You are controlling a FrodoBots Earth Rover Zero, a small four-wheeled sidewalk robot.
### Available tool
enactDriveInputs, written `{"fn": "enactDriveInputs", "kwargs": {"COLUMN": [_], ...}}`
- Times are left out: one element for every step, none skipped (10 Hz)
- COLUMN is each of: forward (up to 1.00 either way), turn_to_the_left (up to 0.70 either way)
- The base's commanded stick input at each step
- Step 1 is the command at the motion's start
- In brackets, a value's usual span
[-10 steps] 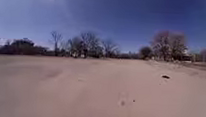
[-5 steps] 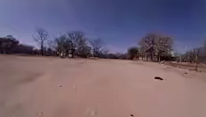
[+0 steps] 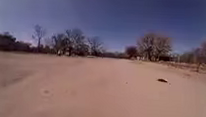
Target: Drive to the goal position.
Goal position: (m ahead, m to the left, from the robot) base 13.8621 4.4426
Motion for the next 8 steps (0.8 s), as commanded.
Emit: {"fn": "enactDriveInputs", "kwargs": {"forward": [1.00,1.00,1.00,1.00,1.00,1.00,1.00,1.00], "turn_to_the_left": [0.00,0.00,0.00,0.00,0.00,0.00,0.00,0.00]}}
